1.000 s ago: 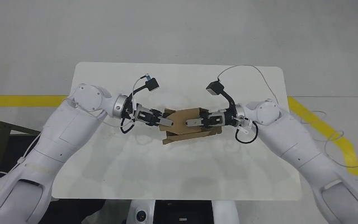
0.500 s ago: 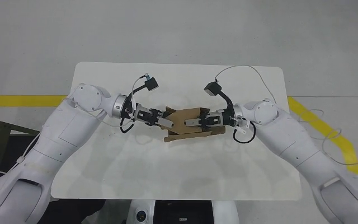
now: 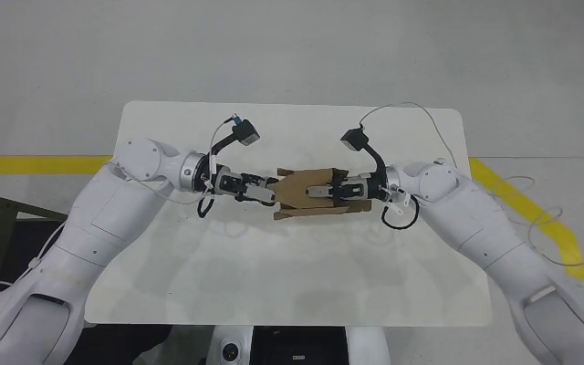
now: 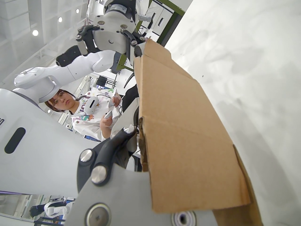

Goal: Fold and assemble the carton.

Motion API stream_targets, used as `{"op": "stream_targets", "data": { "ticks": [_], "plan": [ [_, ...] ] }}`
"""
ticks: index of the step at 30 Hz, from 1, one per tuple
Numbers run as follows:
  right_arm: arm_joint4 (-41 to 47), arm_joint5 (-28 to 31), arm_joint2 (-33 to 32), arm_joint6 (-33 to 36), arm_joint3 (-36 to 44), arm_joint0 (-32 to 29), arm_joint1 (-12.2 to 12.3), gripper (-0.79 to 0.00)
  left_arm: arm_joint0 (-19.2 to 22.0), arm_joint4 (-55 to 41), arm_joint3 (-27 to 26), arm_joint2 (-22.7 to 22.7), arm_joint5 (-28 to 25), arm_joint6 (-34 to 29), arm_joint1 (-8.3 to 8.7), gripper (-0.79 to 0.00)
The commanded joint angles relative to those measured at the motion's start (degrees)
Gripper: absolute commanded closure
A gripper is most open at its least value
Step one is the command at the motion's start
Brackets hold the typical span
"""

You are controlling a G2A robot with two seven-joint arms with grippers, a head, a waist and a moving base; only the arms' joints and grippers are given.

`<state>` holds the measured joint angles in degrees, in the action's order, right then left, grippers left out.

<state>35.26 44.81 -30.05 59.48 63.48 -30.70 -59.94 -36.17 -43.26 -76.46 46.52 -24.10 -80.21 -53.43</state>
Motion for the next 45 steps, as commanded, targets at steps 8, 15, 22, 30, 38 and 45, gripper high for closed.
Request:
{"op": "stream_targets", "data": {
  "ticks": [8,15,22,30,38,45],
  "plan": [
    [-1.1,1.1,0.2,-1.1,-0.1,0.5,-0.6,0.000,-0.3,-5.1,-0.2,1.3,1.2,-1.2,-0.89,-0.785],
    [-1.7,1.7,0.2,-1.7,0.6,0.7,-1.4,0.000,-0.4,-5.3,0.1,1.3,1.4,-1.4,-1.80,-0.785],
    [-1.9,1.6,0.4,-1.6,0.9,0.7,-2.1,0.000,-0.3,-4.9,0.4,1.3,1.7,-1.7,-2.64,-0.785],
    [-1.1,1.5,0.1,-1.5,0.6,0.2,-2.5,0.000,-0.4,-4.3,0.9,1.8,2.2,-2.2,-3.31,-0.785],
    [-1.8,1.7,-1.9,-1.7,-0.3,0.0,-1.8,0.000,-1.2,-3.4,1.9,3.6,2.3,-2.3,-3.43,-0.785],
    [-1.8,1.0,-3.1,-1.0,1.3,-0.8,-0.9,0.000,-1.9,-1.6,3.6,5.3,2.2,-2.2,-3.29,-0.785]
  ]
}}
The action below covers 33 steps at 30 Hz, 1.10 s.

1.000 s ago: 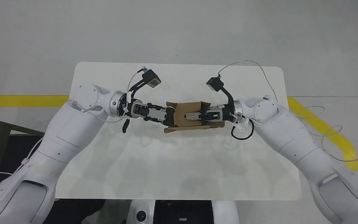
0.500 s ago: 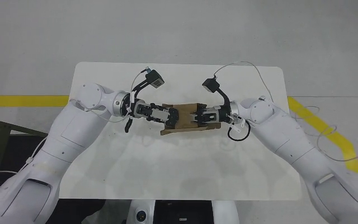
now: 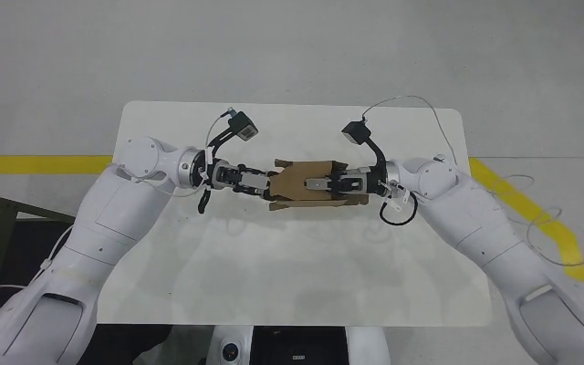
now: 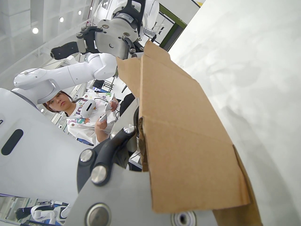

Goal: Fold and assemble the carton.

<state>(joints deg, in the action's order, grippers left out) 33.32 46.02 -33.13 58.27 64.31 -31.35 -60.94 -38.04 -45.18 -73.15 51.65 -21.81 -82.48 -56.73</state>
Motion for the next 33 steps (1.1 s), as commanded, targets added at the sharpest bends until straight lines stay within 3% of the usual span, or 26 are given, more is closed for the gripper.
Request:
{"op": "stream_targets", "data": {
  "ticks": [1,19,33],
  "plan": [
    [0.3,-0.4,0.0,0.4,1.0,-0.3,0.2,0.000,-0.1,0.5,0.5,0.4,-0.1,0.1,0.01,-0.785],
    [2.3,-2.9,4.0,2.9,4.8,-0.2,-0.1,0.000,-0.4,2.0,0.5,1.7,0.7,-0.7,-0.56,-0.785],
    [1.4,1.5,1.4,-1.5,-1.0,0.7,0.7,0.000,-0.7,4.3,-1.1,2.0,1.2,-1.2,-0.86,-0.785]
  ]
}}
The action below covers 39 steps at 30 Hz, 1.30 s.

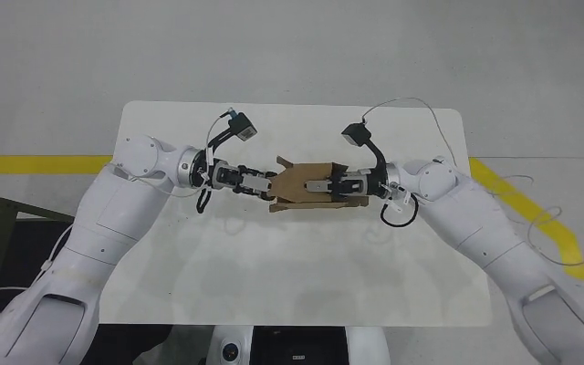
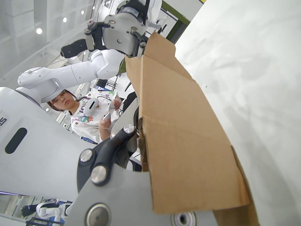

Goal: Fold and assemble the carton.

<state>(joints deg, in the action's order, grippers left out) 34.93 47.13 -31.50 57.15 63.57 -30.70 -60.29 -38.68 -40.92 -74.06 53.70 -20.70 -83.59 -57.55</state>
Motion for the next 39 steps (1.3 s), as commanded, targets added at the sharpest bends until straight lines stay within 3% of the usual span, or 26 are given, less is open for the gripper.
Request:
{"op": "stream_targets", "data": {
  "ticks": [1,39],
  "plan": [
    [-0.4,0.8,-0.5,-0.8,-0.6,0.0,0.0,0.000,-0.1,0.2,-0.4,-0.1,0.1,-0.1,-0.06,-0.785],
    [-3.3,3.4,-4.3,-3.6,-2.5,-1.2,-2.5,0.000,-0.9,2.6,-1.0,0.6,-0.8,0.8,-0.78,-0.785]
  ]
}}
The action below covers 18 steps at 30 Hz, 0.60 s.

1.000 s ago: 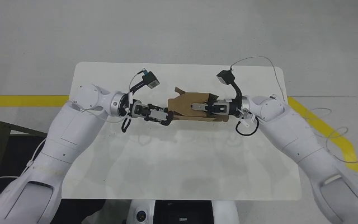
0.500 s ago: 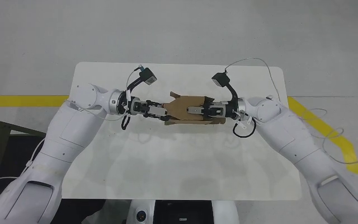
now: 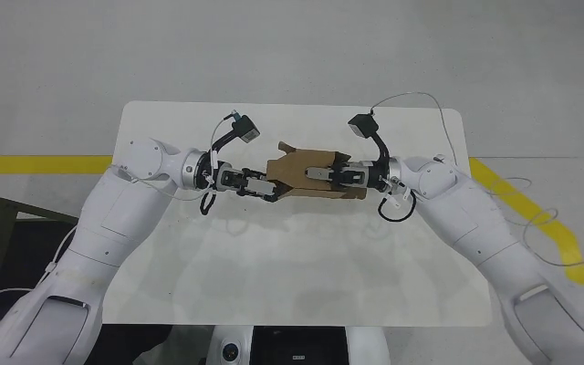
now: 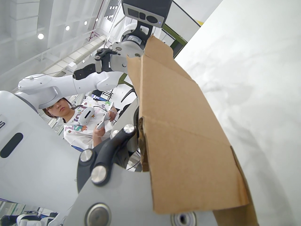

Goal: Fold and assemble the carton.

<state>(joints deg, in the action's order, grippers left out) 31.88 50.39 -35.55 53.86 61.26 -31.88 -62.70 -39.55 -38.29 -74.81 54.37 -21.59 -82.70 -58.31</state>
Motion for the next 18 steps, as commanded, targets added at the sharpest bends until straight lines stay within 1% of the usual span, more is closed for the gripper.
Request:
{"op": "stream_targets", "data": {
  "ticks": [1,12,18],
  "plan": [
    [-0.5,0.3,-0.4,-0.6,-0.3,-0.1,-0.2,0.000,-0.1,0.0,-0.4,-0.2,0.1,-0.1,-0.05,-0.785],
    [-3.3,0.7,-2.5,-4.0,0.2,-1.0,-1.1,0.000,-0.6,0.1,-1.9,-1.3,1.0,-1.0,-0.41,-0.785],
    [-2.8,0.6,-3.0,-3.9,1.7,-1.7,-1.7,0.000,-0.6,0.4,-1.7,-1.7,1.1,-1.1,-0.58,-0.785]
  ]
}}
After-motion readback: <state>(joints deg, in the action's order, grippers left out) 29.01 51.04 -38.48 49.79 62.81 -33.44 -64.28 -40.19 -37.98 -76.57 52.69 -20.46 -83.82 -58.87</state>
